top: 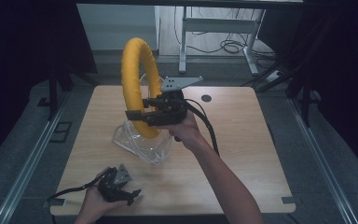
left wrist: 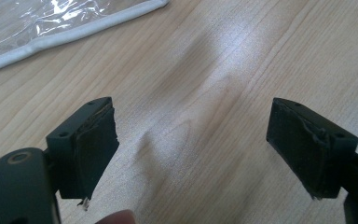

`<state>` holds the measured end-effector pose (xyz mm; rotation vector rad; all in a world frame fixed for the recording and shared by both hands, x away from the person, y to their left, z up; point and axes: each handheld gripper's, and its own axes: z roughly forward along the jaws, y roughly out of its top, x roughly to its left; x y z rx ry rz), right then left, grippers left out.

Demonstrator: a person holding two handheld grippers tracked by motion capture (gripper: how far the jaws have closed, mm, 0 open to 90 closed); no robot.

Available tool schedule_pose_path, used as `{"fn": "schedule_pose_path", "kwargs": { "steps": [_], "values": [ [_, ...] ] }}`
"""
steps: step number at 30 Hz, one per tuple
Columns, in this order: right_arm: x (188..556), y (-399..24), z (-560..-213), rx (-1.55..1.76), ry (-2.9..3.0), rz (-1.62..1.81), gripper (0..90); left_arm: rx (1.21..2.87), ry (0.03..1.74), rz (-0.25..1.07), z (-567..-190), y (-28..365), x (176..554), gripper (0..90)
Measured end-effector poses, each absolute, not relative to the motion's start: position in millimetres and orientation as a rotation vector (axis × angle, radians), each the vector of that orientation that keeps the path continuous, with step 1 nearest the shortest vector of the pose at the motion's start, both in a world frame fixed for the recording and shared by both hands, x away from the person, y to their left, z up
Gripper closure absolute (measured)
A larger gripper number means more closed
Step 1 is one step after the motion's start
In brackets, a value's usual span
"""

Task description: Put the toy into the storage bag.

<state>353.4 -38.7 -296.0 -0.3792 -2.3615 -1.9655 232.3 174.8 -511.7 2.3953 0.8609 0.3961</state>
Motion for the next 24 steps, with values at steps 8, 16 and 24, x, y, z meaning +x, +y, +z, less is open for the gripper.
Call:
{"fn": "schedule_pose_path", "kwargs": {
  "steps": [8,16,24],
  "values": [
    [357.2,-36.6,-312.7,-0.402,-2.355,-1.935,50.4,2.396,0.864,0.401,-512.4,174.3,232.4,16.1],
    [360.4,-36.1,-327.0,-0.415,-2.345,-1.909,50.4,2.396,0.864,0.396,-513.0,173.9,232.5,16.1],
    [362.5,-36.4,-338.7,-0.437,-2.347,-1.886,50.3,2.397,0.861,0.399,-513.9,173.6,232.7,16.1]
  ]
}}
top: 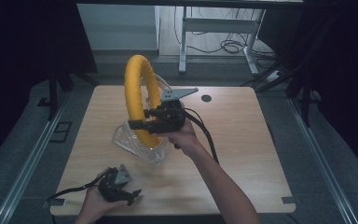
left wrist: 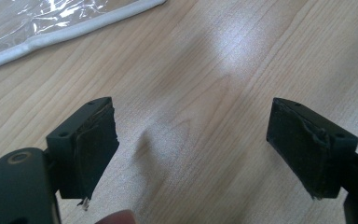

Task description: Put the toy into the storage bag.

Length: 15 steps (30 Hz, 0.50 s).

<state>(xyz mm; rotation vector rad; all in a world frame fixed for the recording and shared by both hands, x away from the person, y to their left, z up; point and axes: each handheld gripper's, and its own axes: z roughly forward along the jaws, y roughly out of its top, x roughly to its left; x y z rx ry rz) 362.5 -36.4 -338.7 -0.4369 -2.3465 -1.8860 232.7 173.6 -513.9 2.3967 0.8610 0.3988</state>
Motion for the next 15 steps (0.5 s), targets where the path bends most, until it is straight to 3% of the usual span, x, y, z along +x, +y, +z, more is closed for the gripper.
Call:
{"fn": "schedule_pose_path", "kwargs": {
  "steps": [15],
  "values": [
    [368.4,-37.5,-360.5,-0.495,-2.340,-1.845,50.3,2.395,0.862,0.399,-514.2,173.3,232.6,16.1]
  ]
}}
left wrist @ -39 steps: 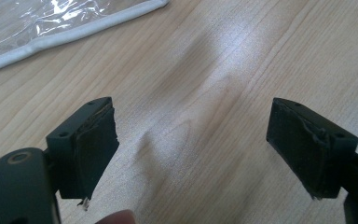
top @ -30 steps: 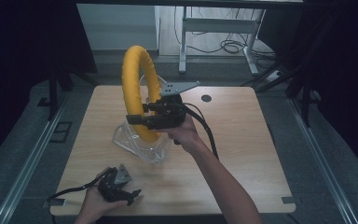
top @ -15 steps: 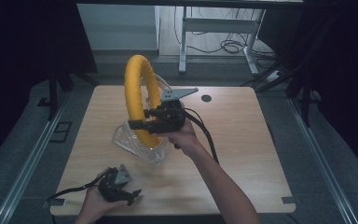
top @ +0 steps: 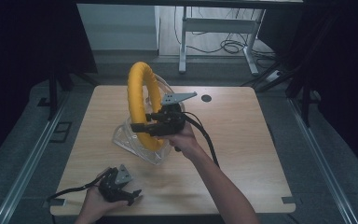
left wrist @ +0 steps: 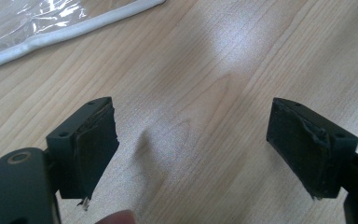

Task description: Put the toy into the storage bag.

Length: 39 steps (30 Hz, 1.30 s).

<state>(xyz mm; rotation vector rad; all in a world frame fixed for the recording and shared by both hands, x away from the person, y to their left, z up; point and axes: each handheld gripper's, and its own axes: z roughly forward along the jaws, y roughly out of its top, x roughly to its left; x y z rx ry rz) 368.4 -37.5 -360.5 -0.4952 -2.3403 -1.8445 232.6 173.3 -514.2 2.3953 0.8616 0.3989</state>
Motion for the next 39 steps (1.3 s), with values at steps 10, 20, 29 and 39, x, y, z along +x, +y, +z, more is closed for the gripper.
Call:
{"fn": "schedule_pose_path", "kwargs": {
  "steps": [10,20,29,39],
  "values": [
    [375.1,-36.3,-383.0,-0.546,-2.369,-1.775,49.8,2.406,0.856,0.399,-514.4,173.5,233.1,16.1],
    [383.4,-43.0,-392.5,-0.613,-2.364,-1.804,47.5,2.417,0.855,0.398,-515.5,173.3,233.2,16.0],
    [378.8,-45.6,-390.1,-0.598,-2.474,-1.835,41.0,2.421,0.855,0.397,-515.9,173.0,233.5,16.0],
    [372.1,-49.6,-390.0,-0.624,-2.535,-1.855,30.7,2.418,0.854,0.398,-515.4,173.4,233.3,16.0]
  ]
}}
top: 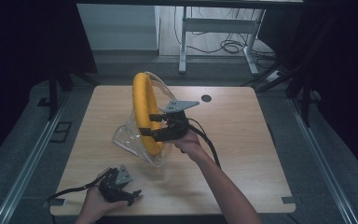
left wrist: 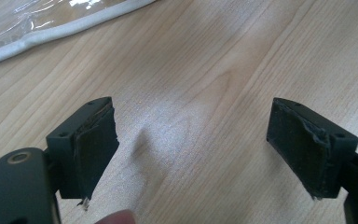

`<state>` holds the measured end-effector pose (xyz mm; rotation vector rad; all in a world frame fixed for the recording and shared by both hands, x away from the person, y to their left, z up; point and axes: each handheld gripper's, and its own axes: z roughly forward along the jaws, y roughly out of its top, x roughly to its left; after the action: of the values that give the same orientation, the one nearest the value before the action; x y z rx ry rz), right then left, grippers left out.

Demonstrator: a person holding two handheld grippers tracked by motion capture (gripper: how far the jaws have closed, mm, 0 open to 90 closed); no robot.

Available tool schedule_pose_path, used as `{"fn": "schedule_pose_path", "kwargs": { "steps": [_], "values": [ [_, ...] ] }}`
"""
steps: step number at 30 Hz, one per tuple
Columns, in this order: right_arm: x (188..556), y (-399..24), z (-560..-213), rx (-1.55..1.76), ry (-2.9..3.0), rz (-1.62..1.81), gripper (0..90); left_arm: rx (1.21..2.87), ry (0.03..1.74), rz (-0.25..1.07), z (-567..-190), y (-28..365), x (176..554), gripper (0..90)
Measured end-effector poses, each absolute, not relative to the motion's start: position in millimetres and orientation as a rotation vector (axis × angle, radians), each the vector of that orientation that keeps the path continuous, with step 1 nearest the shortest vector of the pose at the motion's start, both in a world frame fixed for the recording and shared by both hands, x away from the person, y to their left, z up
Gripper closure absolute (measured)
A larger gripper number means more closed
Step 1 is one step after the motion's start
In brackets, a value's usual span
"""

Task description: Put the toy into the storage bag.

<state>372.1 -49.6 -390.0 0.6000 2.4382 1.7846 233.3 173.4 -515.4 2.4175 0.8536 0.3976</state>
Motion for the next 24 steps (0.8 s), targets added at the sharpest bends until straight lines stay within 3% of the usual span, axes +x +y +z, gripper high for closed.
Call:
{"fn": "schedule_pose_path", "kwargs": {
  "steps": [24],
  "values": [
    [349.3,-116.1,-408.4,0.657,2.364,1.720,31.1,2.411,0.861,0.406,-514.5,173.6,233.0,16.0]
  ]
}}
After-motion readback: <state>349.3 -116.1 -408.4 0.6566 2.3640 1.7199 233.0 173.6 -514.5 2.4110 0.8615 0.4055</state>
